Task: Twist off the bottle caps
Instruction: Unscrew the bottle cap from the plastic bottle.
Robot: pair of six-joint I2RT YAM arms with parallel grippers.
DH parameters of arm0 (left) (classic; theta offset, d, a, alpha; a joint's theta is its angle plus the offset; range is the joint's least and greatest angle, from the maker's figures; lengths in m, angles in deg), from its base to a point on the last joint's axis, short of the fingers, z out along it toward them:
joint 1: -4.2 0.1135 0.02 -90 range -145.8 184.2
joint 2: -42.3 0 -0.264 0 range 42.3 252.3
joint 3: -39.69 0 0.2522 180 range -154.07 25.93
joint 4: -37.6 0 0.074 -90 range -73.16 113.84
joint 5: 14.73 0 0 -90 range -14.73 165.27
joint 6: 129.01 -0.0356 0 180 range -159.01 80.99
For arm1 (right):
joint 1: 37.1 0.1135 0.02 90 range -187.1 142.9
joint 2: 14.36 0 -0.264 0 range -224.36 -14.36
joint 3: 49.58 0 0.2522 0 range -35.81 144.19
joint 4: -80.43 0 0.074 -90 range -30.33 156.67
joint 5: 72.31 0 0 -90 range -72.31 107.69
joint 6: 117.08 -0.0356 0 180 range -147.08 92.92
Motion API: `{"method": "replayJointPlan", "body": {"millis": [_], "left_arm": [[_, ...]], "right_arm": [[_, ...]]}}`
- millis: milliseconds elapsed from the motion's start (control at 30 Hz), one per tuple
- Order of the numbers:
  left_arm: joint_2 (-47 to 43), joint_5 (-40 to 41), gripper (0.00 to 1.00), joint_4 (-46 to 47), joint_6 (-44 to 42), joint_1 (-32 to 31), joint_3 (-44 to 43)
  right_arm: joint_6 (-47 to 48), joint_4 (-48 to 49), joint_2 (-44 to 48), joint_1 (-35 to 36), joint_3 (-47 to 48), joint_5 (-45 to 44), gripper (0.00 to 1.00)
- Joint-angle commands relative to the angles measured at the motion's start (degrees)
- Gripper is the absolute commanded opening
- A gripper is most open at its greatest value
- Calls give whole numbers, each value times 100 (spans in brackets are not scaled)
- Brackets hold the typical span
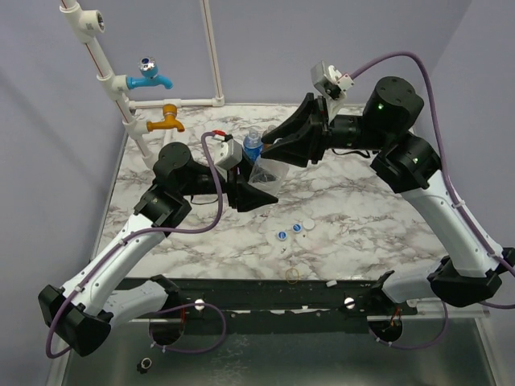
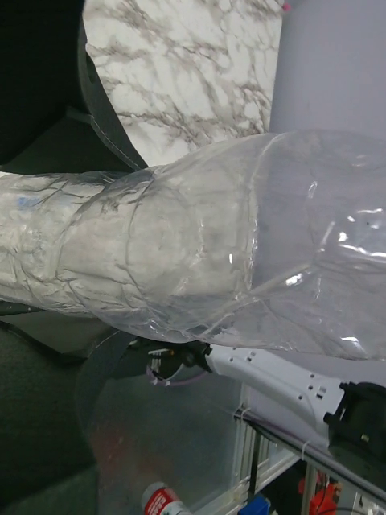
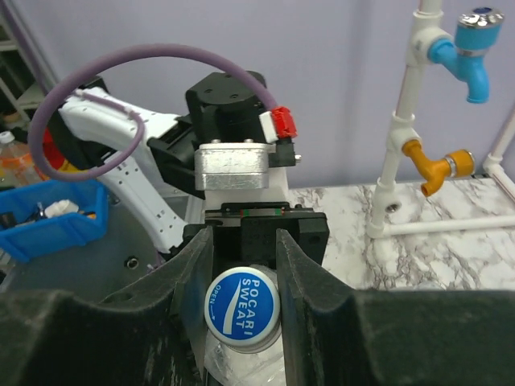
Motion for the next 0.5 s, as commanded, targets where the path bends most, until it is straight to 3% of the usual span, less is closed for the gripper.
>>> {"method": "replayJointPlan", "body": {"millis": [0,167,200,267,333,367,467], "left_arm": [[120,-374,0,-269,305,125,-24],[133,-453,0,-278,319,126,-59],[133,-464,0,-278,319,126,-50],[120,-339,0,-293,241,121,-33],[100,75,0,-312,99,123,1],[97,325,0,-328,-8,121,18],[108,1368,0,-344,-336,121,80]], "right_arm": [[166,-99,110,25,178,1056,19],[164,-105,-4,26,53,1092,21],[130,-35,-18,25,33,1055,30],[-51,70,-75,21,82,465,71],[-309,35,-211,20,249,-830,94],[-406,20,-260,23,319,-1312,100],[-755,5,-385,25,442,-2402,100]]}}
